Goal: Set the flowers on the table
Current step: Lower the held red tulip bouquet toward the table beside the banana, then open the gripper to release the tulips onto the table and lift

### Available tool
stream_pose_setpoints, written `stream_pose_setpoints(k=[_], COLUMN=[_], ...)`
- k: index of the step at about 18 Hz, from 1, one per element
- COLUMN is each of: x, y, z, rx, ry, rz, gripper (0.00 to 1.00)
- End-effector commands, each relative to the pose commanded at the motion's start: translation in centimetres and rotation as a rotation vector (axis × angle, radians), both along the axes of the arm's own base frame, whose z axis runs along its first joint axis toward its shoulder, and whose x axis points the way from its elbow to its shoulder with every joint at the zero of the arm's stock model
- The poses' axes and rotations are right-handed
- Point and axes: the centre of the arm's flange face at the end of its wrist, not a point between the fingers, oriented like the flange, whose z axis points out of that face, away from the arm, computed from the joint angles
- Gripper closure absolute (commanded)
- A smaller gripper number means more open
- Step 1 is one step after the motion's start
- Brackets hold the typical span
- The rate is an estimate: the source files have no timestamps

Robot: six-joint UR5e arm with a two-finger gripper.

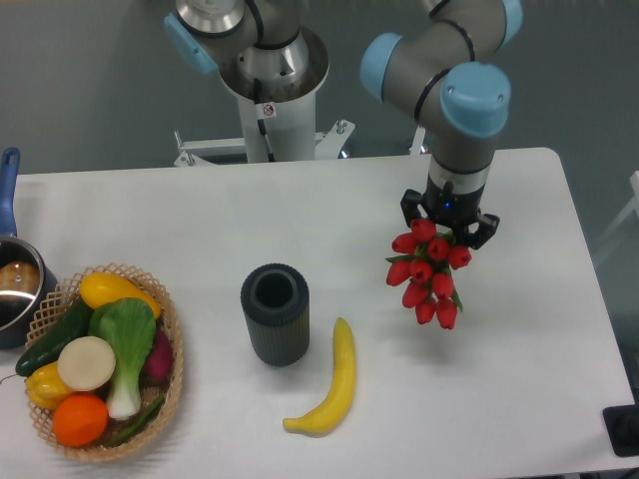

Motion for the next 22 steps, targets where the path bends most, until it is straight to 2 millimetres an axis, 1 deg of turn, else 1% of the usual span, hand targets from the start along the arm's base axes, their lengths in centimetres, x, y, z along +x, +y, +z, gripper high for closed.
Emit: stream_pose_setpoints(k=[1,3,4,5,6,7,8,9,11,14,17,18,20,22], x=[0.1,0.1,-0.1,-0.1,-0.1,-0.1,-0.2,-0.3,-1.0,-2.3,-3.8,-3.9,-3.9,-3.3], y=[0.4,0.7,0.8,0.9,0.9,1.0,1.0,1.0,1.3,2.5,2.8,3.3,3.8,5.2], z=[-0.6,-1.3,-1.3,-1.3,-1.2,-1.2,-0.8,-0.3,1.7,5.0,8.8,10.0,13.1,14.9], rx=[-0.003,-0.002,0.001,0.003,0.004,0.006,0.009,0.013,0.034,0.14,0.188,0.2,0.227,0.245], ry=[-0.007,-0.019,-0.019,-0.019,-0.017,-0.016,-0.01,-0.001,0.036,0.062,0.128,0.147,0.196,0.226], rz=[-0.006,-0.008,-0.008,-0.01,-0.012,-0.01,-0.012,-0.012,-0.008,0.019,0.053,0.046,0.034,0.002], gripper=[0.38,0.25,0.24,0.18,0.13,0.11,0.08,0.01,0.0,0.0,0.0,0.0,0.0,0.0])
